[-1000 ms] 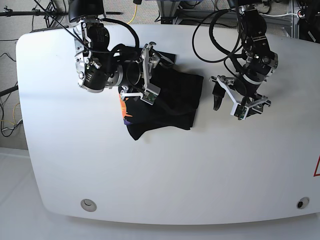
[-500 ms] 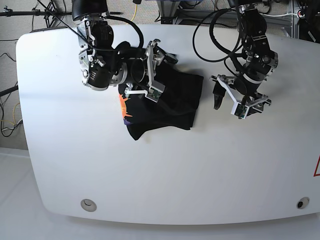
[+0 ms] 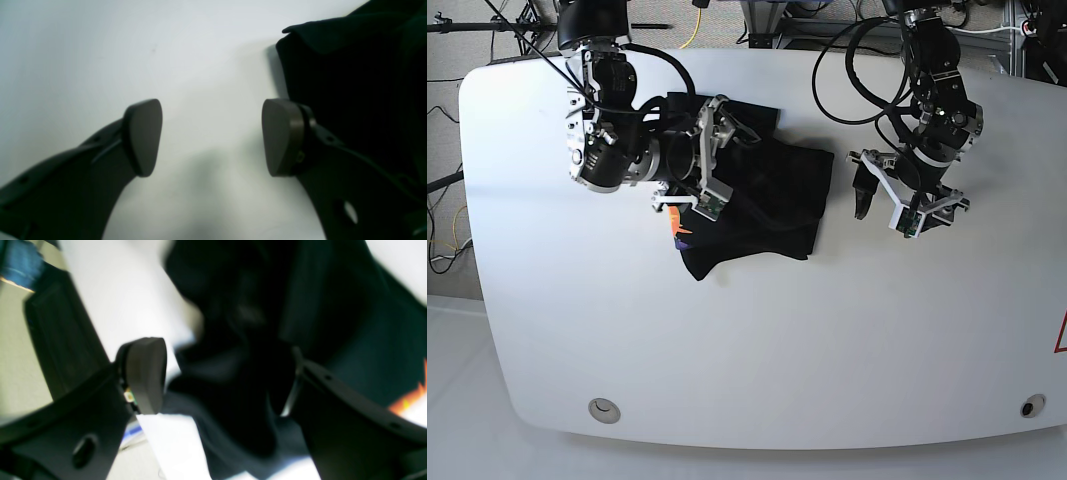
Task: Fold the T-shirt properly
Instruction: 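Grasp the shirt's folded edge with the right gripper, then lift the shirt edge with the right gripper and fold it over the bundle, then move the right gripper back along the bundle's side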
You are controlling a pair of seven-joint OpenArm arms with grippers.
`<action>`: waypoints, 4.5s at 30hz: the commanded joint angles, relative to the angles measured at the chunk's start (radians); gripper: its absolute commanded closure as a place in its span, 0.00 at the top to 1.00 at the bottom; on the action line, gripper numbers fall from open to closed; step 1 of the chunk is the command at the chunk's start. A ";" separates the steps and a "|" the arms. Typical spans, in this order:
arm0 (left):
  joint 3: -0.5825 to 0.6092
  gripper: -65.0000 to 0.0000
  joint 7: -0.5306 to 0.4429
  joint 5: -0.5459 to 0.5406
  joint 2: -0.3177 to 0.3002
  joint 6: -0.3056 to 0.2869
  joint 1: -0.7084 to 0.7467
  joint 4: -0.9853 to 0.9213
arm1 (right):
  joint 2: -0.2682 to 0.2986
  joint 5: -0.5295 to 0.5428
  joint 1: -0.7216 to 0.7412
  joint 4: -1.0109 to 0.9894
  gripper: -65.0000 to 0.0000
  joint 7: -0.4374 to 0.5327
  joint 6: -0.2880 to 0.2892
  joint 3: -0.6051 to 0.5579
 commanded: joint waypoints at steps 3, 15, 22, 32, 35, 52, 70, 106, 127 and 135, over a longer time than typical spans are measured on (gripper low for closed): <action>0.001 0.66 -0.021 -0.011 -0.001 0.001 -0.008 0.016 | 0.038 0.023 0.011 0.020 0.66 0.020 0.001 0.028; 0.002 0.66 -0.021 -0.011 -0.002 0.001 -0.011 0.016 | 0.051 0.025 -0.041 0.043 0.66 0.020 0.001 0.026; 0.002 0.66 -0.021 -0.011 -0.002 0.001 -0.015 0.015 | 0.034 0.026 -0.064 0.061 0.66 0.018 0.001 0.023; 0.002 0.66 -0.021 -0.011 -0.002 0.001 -0.015 0.012 | 0.031 0.022 -0.064 0.061 0.66 0.018 0.001 -0.046; 0.002 0.66 -0.021 -0.011 -0.002 0.001 -0.015 0.003 | 0.028 0.019 -0.064 0.061 0.66 0.020 0.001 -0.071; 0.001 0.66 -0.021 -0.011 -0.002 0.001 -0.009 0.001 | -0.005 -0.030 -0.055 0.057 0.12 0.041 0.001 -0.100; -0.002 0.66 -0.021 -0.011 -0.002 0.001 -0.009 0.003 | -0.064 -0.205 0.014 0.058 0.03 0.054 0.001 -0.262; -0.075 0.66 -0.021 -0.011 -0.036 0.001 0.014 0.006 | -0.120 -0.210 0.257 -0.206 0.03 0.221 0.001 -0.327; -0.148 0.66 -0.021 -0.011 -0.036 0.000 0.035 0.006 | -0.180 -0.207 0.424 -0.473 0.03 0.404 -0.099 -0.486; -0.147 0.66 -0.021 -0.013 -0.035 0.000 0.029 0.027 | -0.180 -0.201 0.453 -0.402 0.03 0.400 -0.099 -0.437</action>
